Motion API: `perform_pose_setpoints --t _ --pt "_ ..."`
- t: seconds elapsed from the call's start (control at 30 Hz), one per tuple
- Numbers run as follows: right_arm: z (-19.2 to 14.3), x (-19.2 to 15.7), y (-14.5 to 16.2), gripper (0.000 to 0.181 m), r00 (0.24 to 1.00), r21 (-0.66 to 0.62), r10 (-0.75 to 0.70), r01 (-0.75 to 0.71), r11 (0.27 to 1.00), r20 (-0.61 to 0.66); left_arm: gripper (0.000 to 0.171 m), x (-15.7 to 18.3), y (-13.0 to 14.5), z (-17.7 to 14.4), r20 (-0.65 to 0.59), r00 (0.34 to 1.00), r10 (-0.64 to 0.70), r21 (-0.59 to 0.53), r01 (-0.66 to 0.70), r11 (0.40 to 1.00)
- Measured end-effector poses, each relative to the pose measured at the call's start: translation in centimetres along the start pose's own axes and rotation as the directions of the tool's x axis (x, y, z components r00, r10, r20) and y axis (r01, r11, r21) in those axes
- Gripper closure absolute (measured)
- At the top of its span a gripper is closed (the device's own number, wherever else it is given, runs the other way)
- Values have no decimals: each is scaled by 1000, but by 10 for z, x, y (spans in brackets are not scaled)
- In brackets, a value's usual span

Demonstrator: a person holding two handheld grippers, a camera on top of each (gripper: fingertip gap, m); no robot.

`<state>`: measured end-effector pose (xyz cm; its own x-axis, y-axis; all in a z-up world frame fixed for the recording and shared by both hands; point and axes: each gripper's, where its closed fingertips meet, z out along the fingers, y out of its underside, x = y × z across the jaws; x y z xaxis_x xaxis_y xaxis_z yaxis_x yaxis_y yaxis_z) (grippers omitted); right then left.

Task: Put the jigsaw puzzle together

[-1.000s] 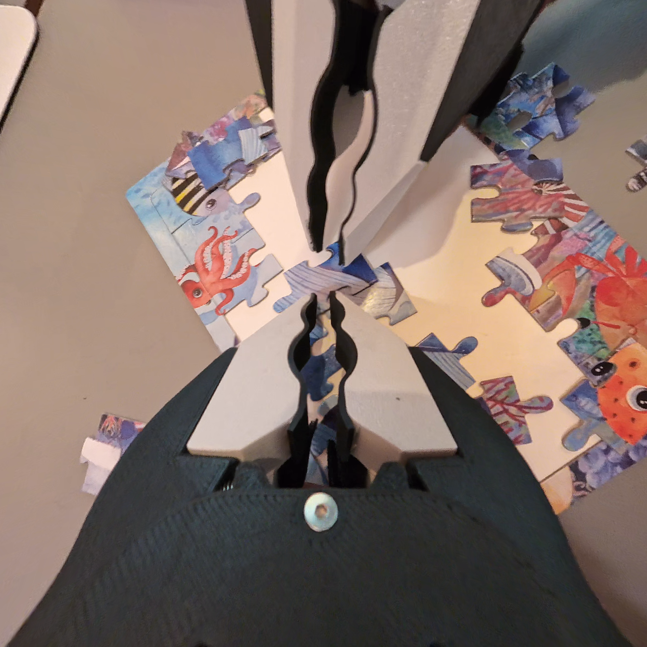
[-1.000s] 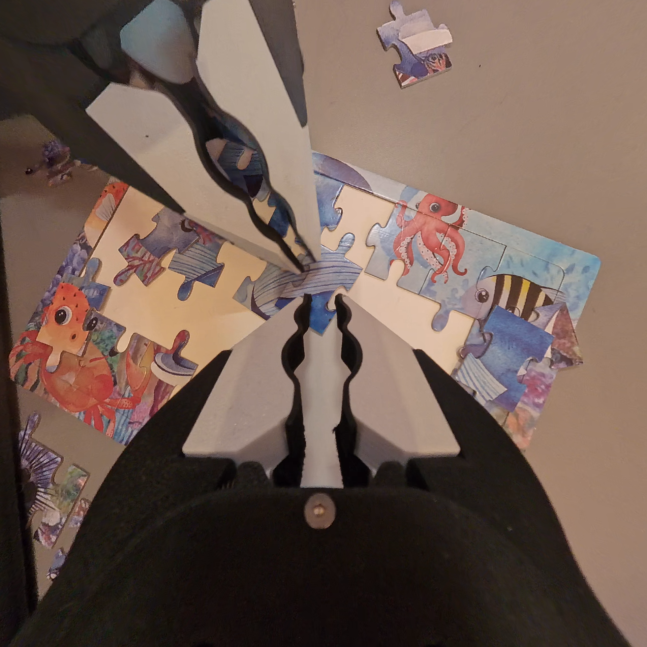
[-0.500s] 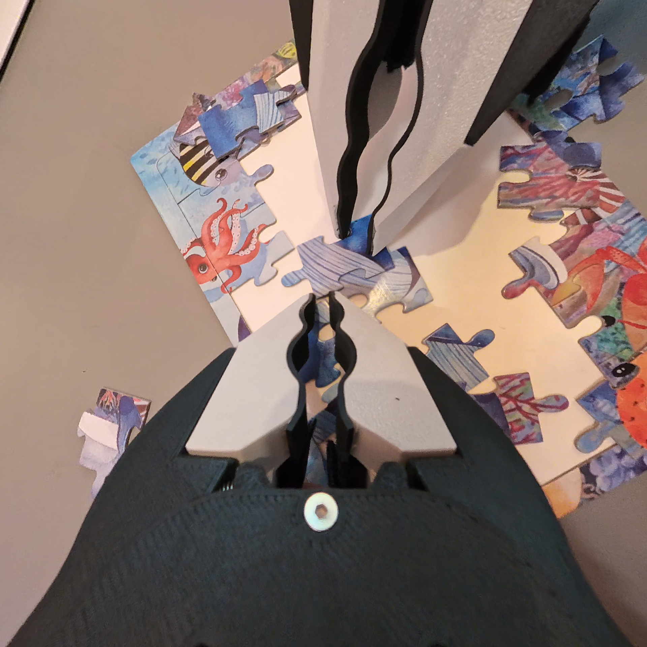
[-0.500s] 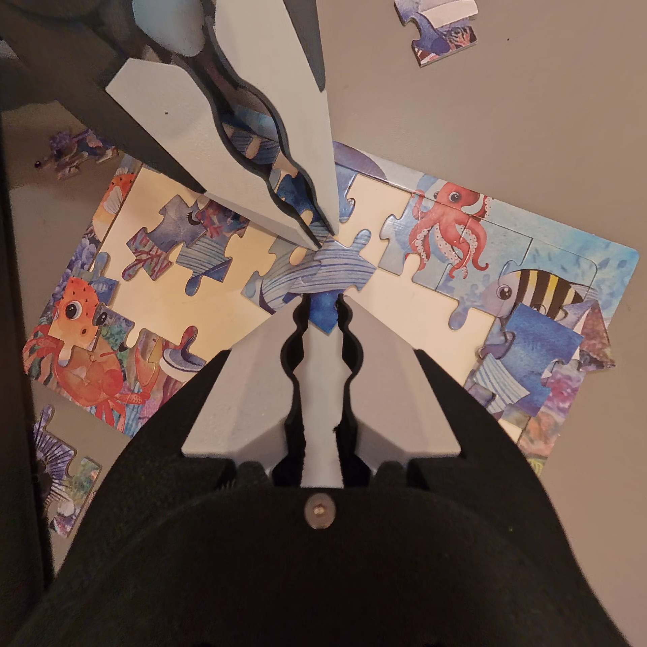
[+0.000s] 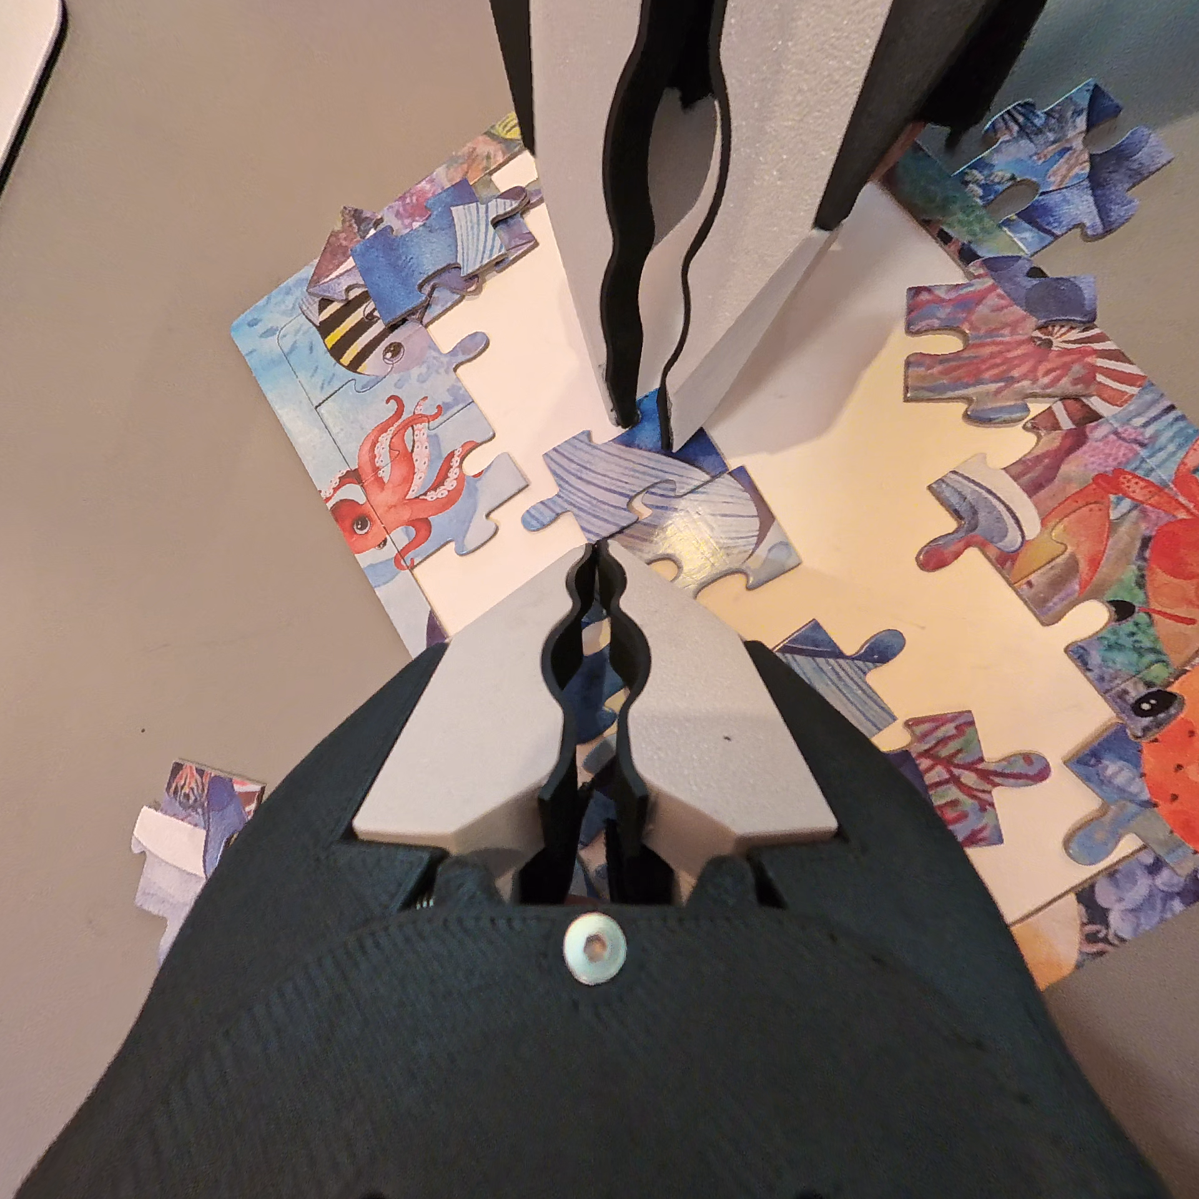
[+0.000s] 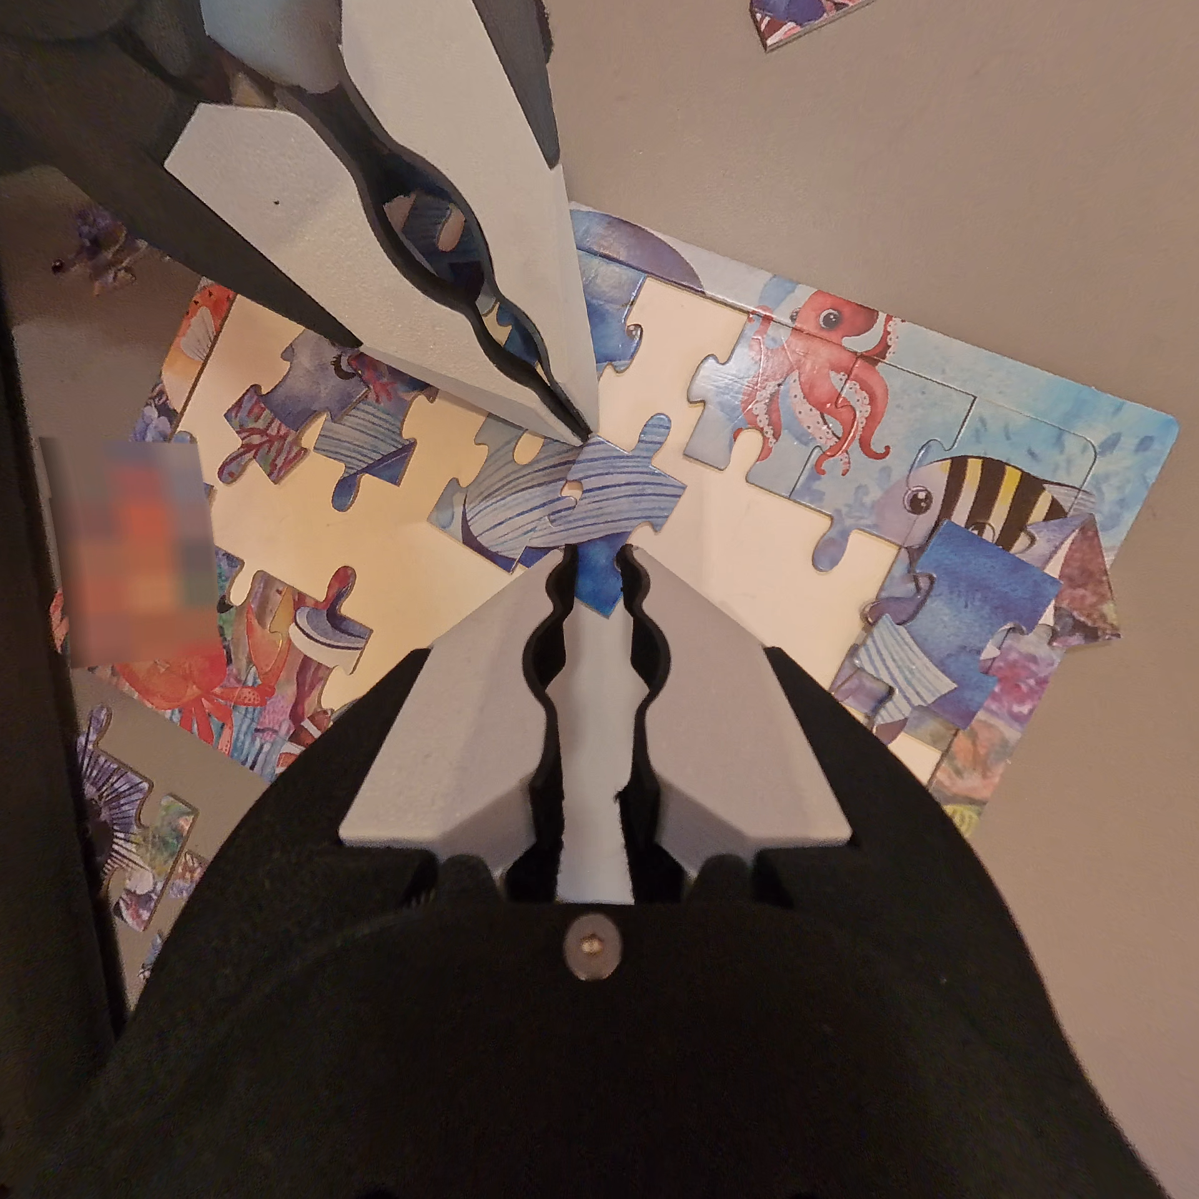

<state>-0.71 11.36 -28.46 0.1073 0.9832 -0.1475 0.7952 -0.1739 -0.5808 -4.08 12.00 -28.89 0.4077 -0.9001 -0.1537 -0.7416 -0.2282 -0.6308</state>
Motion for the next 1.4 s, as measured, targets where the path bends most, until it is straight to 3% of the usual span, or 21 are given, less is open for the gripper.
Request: perform_pose_setpoints --t 0.33,0.63,0.83,1.03,1.23,1.4 --pt "-1 2 1 173 1000 -3 7 -7 1000 -7 160 -2 -8 -3 -3 1000 -20 44 20 999" --pt "-4 3 6 173 1000 -26 11 -11 1000 -8 167 4 -10 6 -22 1000 -9 34 10 999" --pt "-5 4 5 172 1000 -22 27 -27 999 -4 162 0 -8 3 -12 1000 -12 31 12 999" --pt "-4 1 2 146 999 -19 39 -39 999 -6 159 6 -5 -2 -43 999 -15 22 16 1000" --pt "2 5 -1 158 996 -35 25 -28 999 -82 162 12 -1 -6 -74 997 -29 2 29 1000" --pt "3 4 -2 158 994 -53 5 -11 999 -112 160 17 7 -11 -101 994 -38 -37 35 999"
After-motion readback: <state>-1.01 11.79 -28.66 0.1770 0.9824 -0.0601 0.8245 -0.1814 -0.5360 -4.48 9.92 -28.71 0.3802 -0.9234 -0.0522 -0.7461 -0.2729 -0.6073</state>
